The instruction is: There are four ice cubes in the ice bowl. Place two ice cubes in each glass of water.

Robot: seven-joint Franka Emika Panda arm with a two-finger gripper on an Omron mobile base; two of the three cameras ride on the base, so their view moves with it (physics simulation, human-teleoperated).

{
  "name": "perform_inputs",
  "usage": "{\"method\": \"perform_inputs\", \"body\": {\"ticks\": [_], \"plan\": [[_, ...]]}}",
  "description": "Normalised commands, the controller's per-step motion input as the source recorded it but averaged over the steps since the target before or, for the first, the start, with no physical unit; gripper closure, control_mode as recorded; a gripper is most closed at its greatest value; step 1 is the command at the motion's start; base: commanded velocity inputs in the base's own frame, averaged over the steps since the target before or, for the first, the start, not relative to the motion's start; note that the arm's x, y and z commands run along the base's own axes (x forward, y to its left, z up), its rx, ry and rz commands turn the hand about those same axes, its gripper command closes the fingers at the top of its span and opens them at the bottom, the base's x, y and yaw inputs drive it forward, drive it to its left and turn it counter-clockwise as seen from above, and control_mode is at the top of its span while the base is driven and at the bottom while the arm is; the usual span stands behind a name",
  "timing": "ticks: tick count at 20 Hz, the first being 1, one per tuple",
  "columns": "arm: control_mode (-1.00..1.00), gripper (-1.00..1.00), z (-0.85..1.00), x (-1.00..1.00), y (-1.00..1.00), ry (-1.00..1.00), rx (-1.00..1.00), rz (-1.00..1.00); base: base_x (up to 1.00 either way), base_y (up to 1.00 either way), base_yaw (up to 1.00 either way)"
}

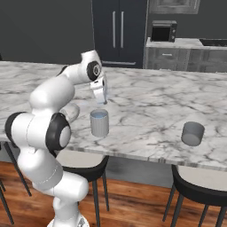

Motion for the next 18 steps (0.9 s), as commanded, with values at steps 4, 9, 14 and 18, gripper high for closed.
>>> {"method": "perform_inputs", "body": {"ticks": [4, 9, 14, 18], "plan": [[-1.00, 1.00, 0.27, -0.37, -1.00, -0.06, 0.09, -0.38, 0.00, 0.00, 0.00], [-1.00, 1.00, 0.06, -0.21, -1.00, 0.00, 0.02, -0.35, 0.00, 0.00, 0.00], [-1.00, 1.00, 0.00, -0.02, -1.00, 0.00, 0.01, -0.26, 0.00, 0.00, 0.00], [-1.00, 1.00, -0.15, 0.00, -1.00, 0.01, 0.03, -0.15, 0.00, 0.00, 0.00]]}}
